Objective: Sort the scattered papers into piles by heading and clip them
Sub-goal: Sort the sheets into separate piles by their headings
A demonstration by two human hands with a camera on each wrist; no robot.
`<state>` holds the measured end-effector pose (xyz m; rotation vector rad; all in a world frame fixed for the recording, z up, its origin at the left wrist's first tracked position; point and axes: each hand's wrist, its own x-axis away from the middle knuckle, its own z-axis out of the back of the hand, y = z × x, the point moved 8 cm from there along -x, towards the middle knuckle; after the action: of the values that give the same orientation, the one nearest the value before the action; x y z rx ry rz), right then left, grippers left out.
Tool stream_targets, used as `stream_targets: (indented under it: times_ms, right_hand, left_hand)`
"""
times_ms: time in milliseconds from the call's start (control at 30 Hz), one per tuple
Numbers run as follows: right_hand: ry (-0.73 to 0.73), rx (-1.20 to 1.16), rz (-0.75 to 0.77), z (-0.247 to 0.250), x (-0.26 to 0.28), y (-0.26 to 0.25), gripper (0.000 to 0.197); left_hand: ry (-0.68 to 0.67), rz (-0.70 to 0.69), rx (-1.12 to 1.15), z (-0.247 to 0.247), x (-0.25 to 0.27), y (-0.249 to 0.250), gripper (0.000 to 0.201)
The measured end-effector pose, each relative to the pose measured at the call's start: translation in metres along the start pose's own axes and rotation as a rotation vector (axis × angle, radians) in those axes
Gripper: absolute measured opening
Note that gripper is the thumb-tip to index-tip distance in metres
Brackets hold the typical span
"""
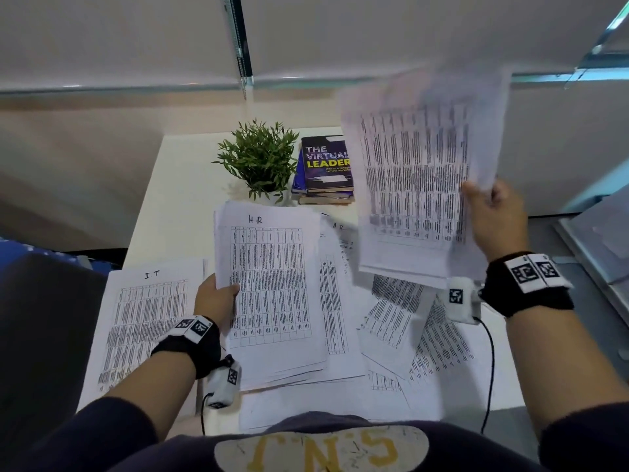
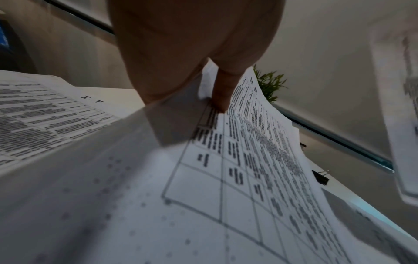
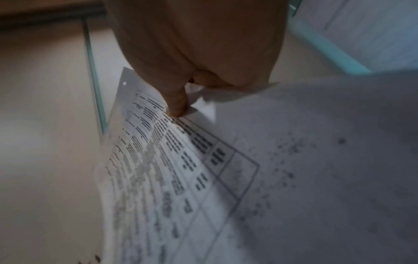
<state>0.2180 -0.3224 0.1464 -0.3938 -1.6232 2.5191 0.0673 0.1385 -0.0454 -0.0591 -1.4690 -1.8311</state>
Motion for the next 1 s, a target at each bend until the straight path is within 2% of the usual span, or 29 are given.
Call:
stream_targets:
  times_ms: [67,200,300,400,600,733,800,867,967,1000]
  right_hand:
    - [-0.017,-0.083,-0.030,-0.003,0.003,0.000,0.026]
    - [-0.134,-0.117,-0.185,-0.035,0.014,0.038,0.031]
    - [-0.255,-0.102,-0.274,-0.070,0.034,0.060,0.047]
    - [-0.373,0.009,-0.326,-0.101,0.061,0.073,0.049]
    - [-0.509,-0.066,-0.480,-0.135,0.099,0.093,0.061]
    - [-0.614,-0.044,-0.474,-0.142,0.112,0.091,0.063]
    - [-0.632,-0.056,-0.470,-0.149,0.116,0.090,0.058]
    - [-0.664,-0.092,-0.454,-0.155,0.119,0.088,0.058]
    - [-0.680,-0.093,-0.446,-0.161,0.123,0.083,0.069]
    - [-0.669,-0.103,-0.462,-0.165,0.122,0.088,0.071]
  left_hand:
    - [-0.013,-0.018,0.011,-0.009,0.005,0.007,0.014]
    - [-0.068,-0.065,0.062,-0.027,0.016,0.027,0.016]
    - [-0.117,-0.114,0.094,-0.037,0.028,0.045,0.017]
    - [-0.187,-0.062,0.185,-0.048,0.031,0.046,0.021]
    - [-0.223,0.017,0.323,-0.056,0.035,0.034,0.026]
    - [-0.244,0.011,0.343,-0.054,0.036,0.031,0.038]
    - [-0.246,0.003,0.318,-0.053,0.038,0.031,0.041]
    - [-0.223,0.013,0.305,-0.050,0.036,0.029,0.041]
    - [-0.138,0.011,0.317,-0.041,0.033,0.028,0.033]
    - [-0.113,0.002,0.291,-0.039,0.034,0.029,0.036]
